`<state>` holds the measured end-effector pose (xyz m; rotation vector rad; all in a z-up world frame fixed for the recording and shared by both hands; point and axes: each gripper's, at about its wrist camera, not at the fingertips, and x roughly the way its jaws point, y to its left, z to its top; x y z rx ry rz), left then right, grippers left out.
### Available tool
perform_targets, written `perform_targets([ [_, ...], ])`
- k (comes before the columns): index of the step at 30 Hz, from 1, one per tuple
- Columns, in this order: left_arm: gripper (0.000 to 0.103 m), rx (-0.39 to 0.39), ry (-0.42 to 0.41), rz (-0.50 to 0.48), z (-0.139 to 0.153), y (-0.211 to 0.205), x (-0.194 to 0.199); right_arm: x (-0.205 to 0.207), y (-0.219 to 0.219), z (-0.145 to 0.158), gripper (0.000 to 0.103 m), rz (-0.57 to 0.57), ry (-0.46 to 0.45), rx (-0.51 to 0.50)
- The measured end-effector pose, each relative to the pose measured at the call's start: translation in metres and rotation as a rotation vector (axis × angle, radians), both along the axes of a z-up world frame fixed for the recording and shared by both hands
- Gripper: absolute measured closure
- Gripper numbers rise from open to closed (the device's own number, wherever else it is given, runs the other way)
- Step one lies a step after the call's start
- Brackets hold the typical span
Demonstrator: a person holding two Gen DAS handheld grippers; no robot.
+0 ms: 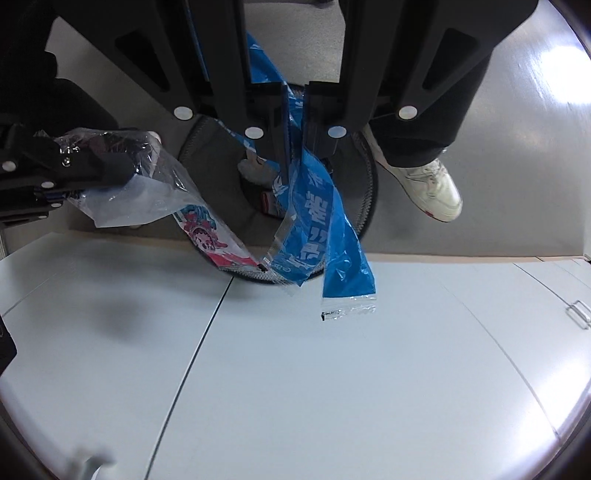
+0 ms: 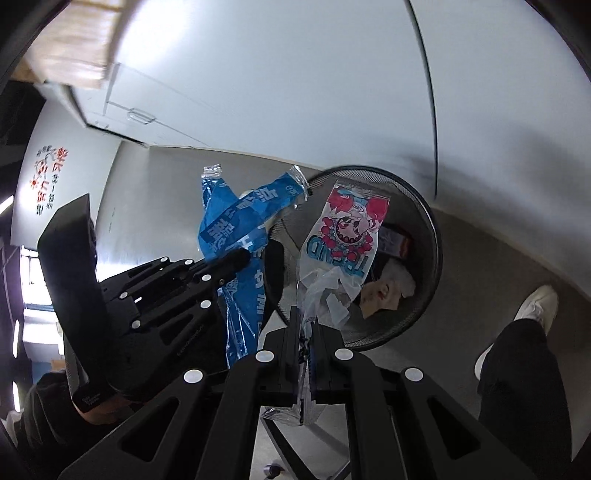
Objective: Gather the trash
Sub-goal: 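Open both tools over the wastebasket to drop the wrapper and snack bag, then raise both tools back toward the clear plastic trash on the counter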
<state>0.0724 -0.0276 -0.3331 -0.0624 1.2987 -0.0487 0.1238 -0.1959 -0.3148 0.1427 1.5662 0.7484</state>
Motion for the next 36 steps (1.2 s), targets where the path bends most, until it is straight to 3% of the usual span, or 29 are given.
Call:
perform_targets([
  [6, 0.096, 0.007, 0.056, 0.003, -0.036, -0.002, 0.020, 0.023, 0.009, -0.043, 0.092, -0.014, 0.062, -0.064],
  [14, 0.092, 0.022, 0.113, 0.031, -0.061, 0.001, 0.028, 0.026, 0.015, -0.042, 0.083, -0.035, 0.079, -0.085],
  [16, 0.084, 0.026, 0.118, 0.038, -0.064, 0.004, 0.029, 0.026, 0.014, -0.036, 0.077, -0.048, 0.070, -0.090],
  [17, 0.071, 0.030, 0.115, 0.037, -0.064, 0.004, 0.029, 0.028, 0.013, -0.033, 0.071, -0.059, 0.065, -0.088],
  [18, 0.050, 0.033, 0.111, 0.032, -0.064, 0.004, 0.029, 0.030, 0.012, -0.031, 0.062, -0.066, 0.062, -0.087],
  [20, 0.031, 0.054, 0.098, 0.020, -0.063, 0.003, 0.029, 0.030, 0.010, -0.024, 0.052, -0.085, 0.045, -0.094],
  [22, 0.027, 0.076, 0.106, 0.011, -0.064, -0.001, 0.030, 0.031, 0.007, -0.019, 0.041, -0.102, 0.029, -0.098],
  [24, 0.013, 0.094, 0.114, 0.013, -0.065, 0.000, 0.029, 0.032, 0.000, -0.010, 0.021, -0.135, 0.002, -0.106],
  [27, 0.005, 0.086, 0.102, 0.028, -0.059, 0.004, 0.028, 0.033, -0.012, 0.005, 0.007, -0.189, -0.032, -0.073],
  [32, 0.004, 0.080, 0.064, 0.050, -0.040, 0.005, 0.022, 0.022, -0.024, 0.029, 0.005, -0.230, -0.099, -0.085],
  [36, 0.004, 0.103, -0.021, 0.063, -0.001, 0.002, 0.009, 0.006, -0.028, 0.060, 0.004, -0.216, -0.198, -0.107],
])
